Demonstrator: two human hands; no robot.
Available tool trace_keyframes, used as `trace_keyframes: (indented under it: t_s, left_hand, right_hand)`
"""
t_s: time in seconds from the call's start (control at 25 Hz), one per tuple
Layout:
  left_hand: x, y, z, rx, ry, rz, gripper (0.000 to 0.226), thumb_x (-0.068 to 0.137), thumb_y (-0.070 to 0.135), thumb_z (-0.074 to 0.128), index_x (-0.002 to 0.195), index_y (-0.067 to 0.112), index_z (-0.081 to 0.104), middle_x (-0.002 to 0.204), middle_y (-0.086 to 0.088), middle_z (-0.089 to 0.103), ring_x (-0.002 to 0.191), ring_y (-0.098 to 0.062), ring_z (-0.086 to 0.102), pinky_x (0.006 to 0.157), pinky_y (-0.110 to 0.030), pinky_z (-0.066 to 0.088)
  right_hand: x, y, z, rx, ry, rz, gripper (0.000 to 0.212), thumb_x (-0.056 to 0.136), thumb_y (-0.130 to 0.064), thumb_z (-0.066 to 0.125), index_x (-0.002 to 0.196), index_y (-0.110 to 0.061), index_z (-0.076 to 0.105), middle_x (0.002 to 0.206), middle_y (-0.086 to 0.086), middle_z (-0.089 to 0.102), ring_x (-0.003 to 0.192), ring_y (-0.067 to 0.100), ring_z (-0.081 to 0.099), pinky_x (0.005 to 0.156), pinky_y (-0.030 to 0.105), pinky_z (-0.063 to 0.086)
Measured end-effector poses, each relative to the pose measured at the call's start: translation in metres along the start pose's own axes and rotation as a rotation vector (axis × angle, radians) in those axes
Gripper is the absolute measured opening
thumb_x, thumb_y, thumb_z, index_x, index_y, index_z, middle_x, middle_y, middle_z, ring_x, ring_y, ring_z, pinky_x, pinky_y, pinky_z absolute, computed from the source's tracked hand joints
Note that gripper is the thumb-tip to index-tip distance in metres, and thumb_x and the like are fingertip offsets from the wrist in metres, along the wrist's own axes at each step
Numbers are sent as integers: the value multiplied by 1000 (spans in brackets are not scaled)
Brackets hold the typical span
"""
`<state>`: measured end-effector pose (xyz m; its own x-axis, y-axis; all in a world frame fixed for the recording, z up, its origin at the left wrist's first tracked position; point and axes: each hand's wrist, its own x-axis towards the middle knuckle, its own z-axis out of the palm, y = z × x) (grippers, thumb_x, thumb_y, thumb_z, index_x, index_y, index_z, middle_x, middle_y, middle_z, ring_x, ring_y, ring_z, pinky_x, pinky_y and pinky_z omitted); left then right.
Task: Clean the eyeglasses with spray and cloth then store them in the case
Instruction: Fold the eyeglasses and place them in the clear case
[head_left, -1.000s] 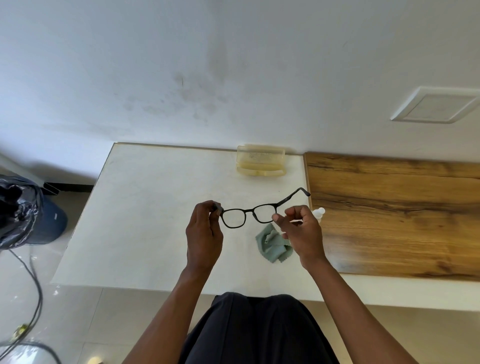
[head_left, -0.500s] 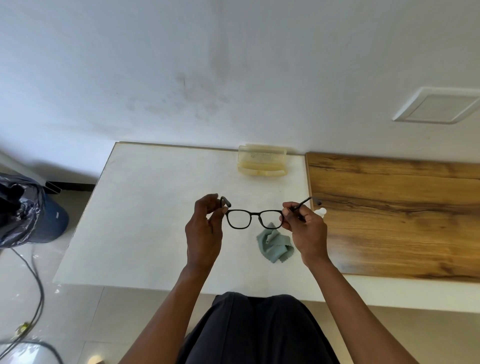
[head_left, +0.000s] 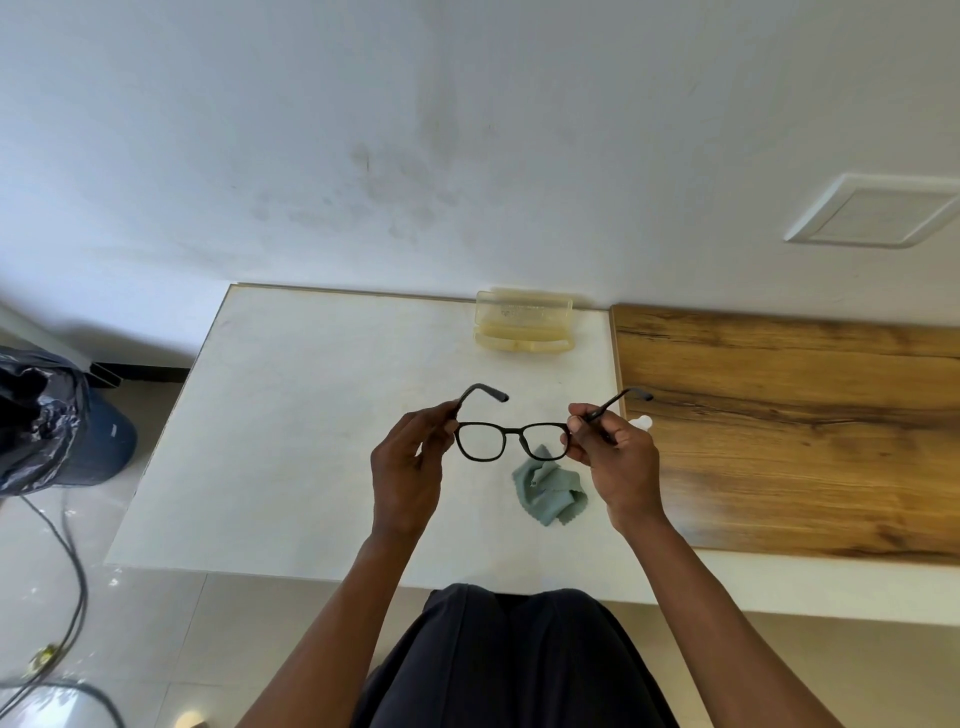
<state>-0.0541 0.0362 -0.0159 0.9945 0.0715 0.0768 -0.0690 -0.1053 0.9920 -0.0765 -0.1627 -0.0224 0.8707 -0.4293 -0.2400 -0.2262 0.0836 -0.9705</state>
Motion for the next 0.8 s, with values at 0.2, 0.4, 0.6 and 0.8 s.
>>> trace_keyframes:
  t_s: [0.2, 0.4, 0.6, 0.8]
  left_hand:
    - [1, 0, -1, 141, -104, 68, 29, 86, -4, 56, 107, 13, 67, 91, -4, 61, 83, -14, 62, 76, -24, 56]
    - [0, -2, -1, 248, -144, 32, 25, 83, -6, 60, 103, 6, 69, 86, 0, 56, 77, -9, 58, 77, -29, 55]
    - [0, -3, -2, 295, -116, 47, 21, 82, -7, 62, 99, 1, 70, 86, -6, 55, 76, -8, 56, 75, -14, 51]
    - [1, -7, -3, 342, -104, 66, 19, 81, -7, 63, 97, -1, 70, 85, -6, 54, 74, -2, 54, 69, -1, 41]
  right_hand:
    - [-1, 5, -5, 16, -12, 32, 14, 85, -3, 62, 96, -7, 69, 77, 2, 68, 67, 14, 67, 77, 32, 59]
    - [4, 3, -9, -27, -70, 35, 16, 87, -1, 60, 99, -6, 69, 82, 3, 68, 72, 15, 69, 77, 30, 59]
    - [8, -4, -9, -84, -167, 31, 21, 89, -1, 56, 102, -13, 66, 93, 6, 67, 79, 14, 67, 76, 23, 58]
    - [4, -8, -12, -143, -226, -13, 25, 89, -1, 55, 102, -20, 64, 100, 4, 67, 80, 3, 66, 77, 20, 57]
